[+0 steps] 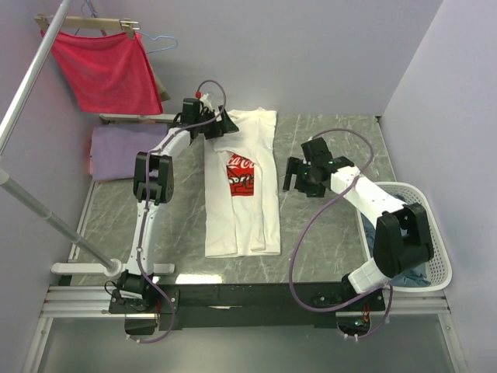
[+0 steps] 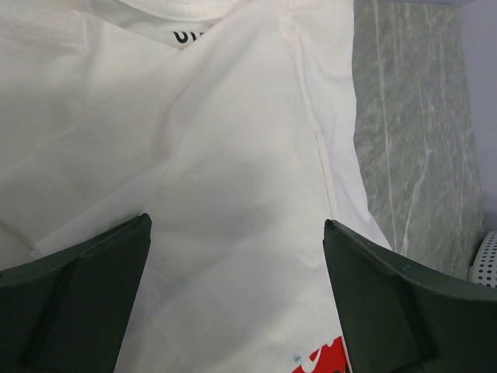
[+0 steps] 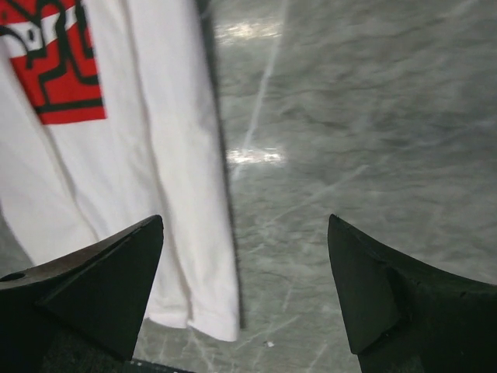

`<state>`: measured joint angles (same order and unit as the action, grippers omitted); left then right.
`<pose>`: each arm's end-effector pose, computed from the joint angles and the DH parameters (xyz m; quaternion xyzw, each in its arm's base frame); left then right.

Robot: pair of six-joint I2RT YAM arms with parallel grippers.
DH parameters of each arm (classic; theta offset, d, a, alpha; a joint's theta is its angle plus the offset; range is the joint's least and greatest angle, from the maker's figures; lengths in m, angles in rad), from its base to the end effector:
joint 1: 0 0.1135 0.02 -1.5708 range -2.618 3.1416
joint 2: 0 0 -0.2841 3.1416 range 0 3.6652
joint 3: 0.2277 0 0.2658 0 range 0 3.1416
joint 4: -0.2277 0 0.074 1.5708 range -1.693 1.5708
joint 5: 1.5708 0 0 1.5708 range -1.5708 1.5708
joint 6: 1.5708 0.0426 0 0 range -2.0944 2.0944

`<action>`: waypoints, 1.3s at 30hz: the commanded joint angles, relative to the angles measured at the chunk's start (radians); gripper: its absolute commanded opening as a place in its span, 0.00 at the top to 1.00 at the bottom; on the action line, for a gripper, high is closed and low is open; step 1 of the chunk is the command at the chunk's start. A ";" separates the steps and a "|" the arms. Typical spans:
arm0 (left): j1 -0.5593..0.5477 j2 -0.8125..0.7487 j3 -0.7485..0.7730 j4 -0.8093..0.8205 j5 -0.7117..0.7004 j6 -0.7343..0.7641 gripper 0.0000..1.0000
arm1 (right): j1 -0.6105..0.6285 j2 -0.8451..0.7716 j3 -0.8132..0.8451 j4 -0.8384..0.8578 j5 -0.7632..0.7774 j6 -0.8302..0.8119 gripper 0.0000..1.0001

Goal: Fold and stack the t-shirts
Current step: Rotate the tshirt 90 degrees, then grab the bottom of the folded rectangular tshirt with both arms

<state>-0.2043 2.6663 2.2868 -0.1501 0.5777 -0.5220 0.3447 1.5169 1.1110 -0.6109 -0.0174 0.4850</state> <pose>0.6122 -0.1506 0.1479 0.0084 0.8435 -0.4004 0.3579 0.3081 0.1114 0.2509 0.0651 0.9596 0.1179 0.2469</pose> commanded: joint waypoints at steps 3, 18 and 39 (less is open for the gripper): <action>-0.032 -0.199 -0.164 -0.003 -0.021 0.060 0.01 | 0.076 0.063 0.038 0.115 -0.153 -0.006 0.11; -0.133 -0.885 -0.983 0.103 -0.240 0.011 0.01 | 0.204 0.130 0.009 0.096 -0.243 -0.063 0.42; -0.382 -1.244 -1.560 0.084 -0.455 -0.190 0.01 | 0.316 0.207 -0.099 0.146 -0.332 -0.033 0.49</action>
<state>-0.5587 1.4349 0.7563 -0.0734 0.1642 -0.6712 0.6453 1.7046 1.0142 -0.4980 -0.3244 0.4477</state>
